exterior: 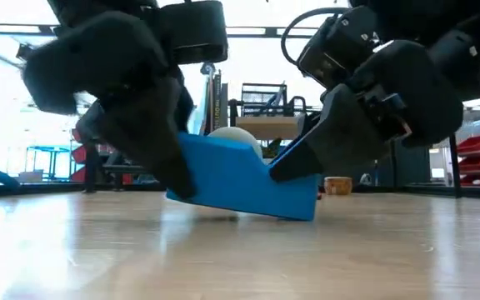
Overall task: Stock shelves
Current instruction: Put the blue tape dispenser on the shelf
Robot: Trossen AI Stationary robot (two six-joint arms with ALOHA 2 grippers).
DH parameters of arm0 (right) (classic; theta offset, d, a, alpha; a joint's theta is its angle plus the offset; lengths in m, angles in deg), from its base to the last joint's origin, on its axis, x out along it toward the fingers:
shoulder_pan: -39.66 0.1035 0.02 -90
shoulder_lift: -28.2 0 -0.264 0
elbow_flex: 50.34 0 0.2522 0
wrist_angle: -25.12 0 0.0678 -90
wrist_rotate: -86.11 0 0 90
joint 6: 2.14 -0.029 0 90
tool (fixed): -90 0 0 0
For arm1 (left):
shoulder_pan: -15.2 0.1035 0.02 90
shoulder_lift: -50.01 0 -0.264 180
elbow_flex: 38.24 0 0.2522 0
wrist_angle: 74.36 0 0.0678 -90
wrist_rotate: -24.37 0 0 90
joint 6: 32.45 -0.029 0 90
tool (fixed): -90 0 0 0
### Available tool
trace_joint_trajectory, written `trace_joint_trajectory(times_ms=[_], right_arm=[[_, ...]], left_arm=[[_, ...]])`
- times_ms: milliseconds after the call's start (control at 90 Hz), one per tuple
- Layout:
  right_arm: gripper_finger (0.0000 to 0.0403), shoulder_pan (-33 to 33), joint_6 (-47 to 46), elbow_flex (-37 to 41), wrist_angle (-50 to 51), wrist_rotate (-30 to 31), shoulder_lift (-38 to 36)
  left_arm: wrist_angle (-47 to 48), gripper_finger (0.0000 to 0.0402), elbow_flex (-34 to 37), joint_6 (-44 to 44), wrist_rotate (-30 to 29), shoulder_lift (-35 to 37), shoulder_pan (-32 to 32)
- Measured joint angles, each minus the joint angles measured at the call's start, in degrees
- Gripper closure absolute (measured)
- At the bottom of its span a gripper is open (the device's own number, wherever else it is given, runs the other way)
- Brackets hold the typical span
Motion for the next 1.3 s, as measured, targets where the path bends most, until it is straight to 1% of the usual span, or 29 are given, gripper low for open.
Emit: trace_joint_trajectory(times_ms=[67, 167, 267, 333, 411, 522, 656, 811, 867, 944, 1022, 1133, 1211, 1300], right_arm=[[0.0232, 0.0, -2.1, 0.0, 2.7, 0.4, -1.1], [0.0232, 0.1, -5.1, 0.3, 9.7, 0.4, -4.8], [0.0232, 0.5, -8.3, 0.4, 19.1, 0.9, -10.8], [0.0232, 1.1, -10.7, 0.4, 25.6, 2.2, -16.5], [0.0232, 1.9, -13.8, 0.4, 33.4, 4.2, -23.7], [0.0232, 3.0, -18.7, 0.4, 41.4, 9.1, -35.3], [0.0232, 3.8, -22.2, 0.3, 47.0, 21.1, -49.6], [0.0232, 1.3, -21.8, 0.2, 49.7, 38.9, -63.8], [0.0232, -0.9, -21.2, 0.2, 51.8, 42.9, -67.9], [0.0232, -5.2, -19.6, 0.2, 53.7, 45.5, -72.7], [0.0232, -10.8, -19.8, -0.7, 58.2, 45.3, -76.1], [0.0232, -19.6, -25.3, -5.0, 69.4, 42.1, -77.3], [0.0232, -26.3, -29.8, -8.3, 77.4, 35.8, -75.9], [0.0232, -33.5, -31.3, -10.9, 83.1, 25.8, -72.2]], left_arm=[[7.3, 0.0128, -2.8, 0.6, 1.3, 0.0, -0.1], [17.5, 0.0119, -6.8, 2.7, -0.2, 0.0, -0.1], [22.4, 0.0118, -9.0, 4.5, -6.2, 0.1, -0.5], [21.9, 0.0117, -9.3, 4.6, -10.3, 0.1, -1.0], [19.8, 0.0117, -9.1, 5.0, -13.3, 0.1, -1.3], [12.8, 0.0117, -7.6, 5.2, -15.4, 0.1, -1.2], [1.7, 0.0117, -4.7, 3.8, -15.9, 0.1, -1.2], [-9.8, 0.0117, -1.1, 2.7, -16.0, 0.1, -1.2], [-13.8, 0.0117, -0.1, 2.7, -16.1, 0.1, -1.1], [-18.3, 0.0117, 1.0, 2.6, -16.2, 0.1, -1.1], [-21.8, 0.0117, 1.8, 2.5, -16.2, 0.1, -1.0], [-23.4, 0.0117, 2.0, 2.5, -16.2, 0.0, -0.8], [-23.4, 0.0117, 2.0, 2.4, -16.2, 0.0, -0.8], [-23.4, 0.0117, 2.0, 2.4, -16.2, 0.0, -0.8]])
